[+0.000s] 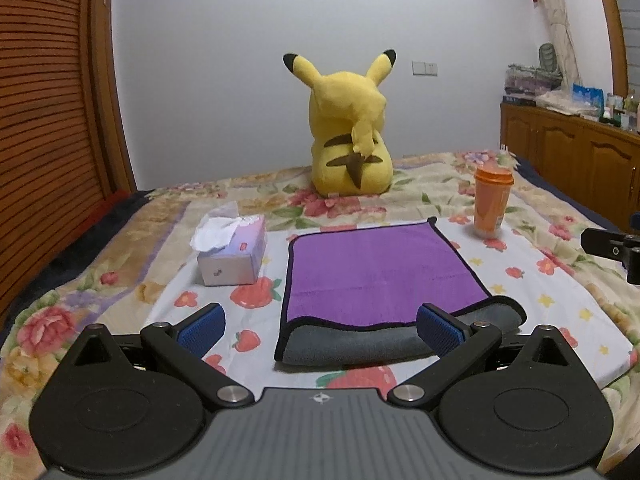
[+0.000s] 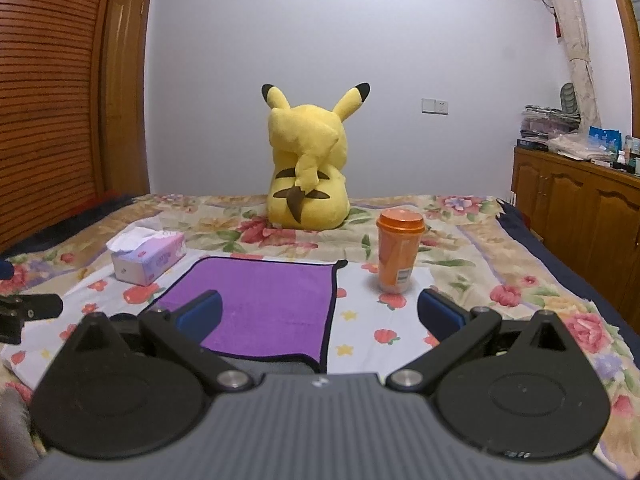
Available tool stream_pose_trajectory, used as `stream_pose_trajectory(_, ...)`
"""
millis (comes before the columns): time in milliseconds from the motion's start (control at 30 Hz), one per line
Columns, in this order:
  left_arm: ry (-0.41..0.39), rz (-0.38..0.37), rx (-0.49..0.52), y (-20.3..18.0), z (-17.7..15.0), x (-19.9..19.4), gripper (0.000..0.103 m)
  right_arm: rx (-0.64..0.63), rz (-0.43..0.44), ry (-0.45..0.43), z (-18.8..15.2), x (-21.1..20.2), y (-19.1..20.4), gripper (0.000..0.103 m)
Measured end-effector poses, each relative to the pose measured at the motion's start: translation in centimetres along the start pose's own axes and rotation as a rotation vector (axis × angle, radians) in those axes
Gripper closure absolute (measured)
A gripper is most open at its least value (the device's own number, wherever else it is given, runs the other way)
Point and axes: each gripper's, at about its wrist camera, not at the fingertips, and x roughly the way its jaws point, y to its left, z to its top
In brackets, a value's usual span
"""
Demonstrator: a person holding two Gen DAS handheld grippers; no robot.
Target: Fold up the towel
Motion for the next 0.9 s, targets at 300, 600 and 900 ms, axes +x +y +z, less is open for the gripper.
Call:
stream_pose_trajectory(300,0.054,-0.011,0.012,0.6,0.2,2.6,0.000,-0.008,0.015,0.038,0.1,1.7,0.0,0.000)
stream_pose_trajectory(600,0.098,-0.028,0.006,1.5,0.6,5.4,0.000,-0.013,0.049,0.096,0.1,3.6,-0.1,0.000)
stream_pose_trajectory(900,0.131,-0.048,0.015,2.2,0.5,7.9,0.006,-0.036,0.065,0.141,0.0,6.4,0.0,0.000)
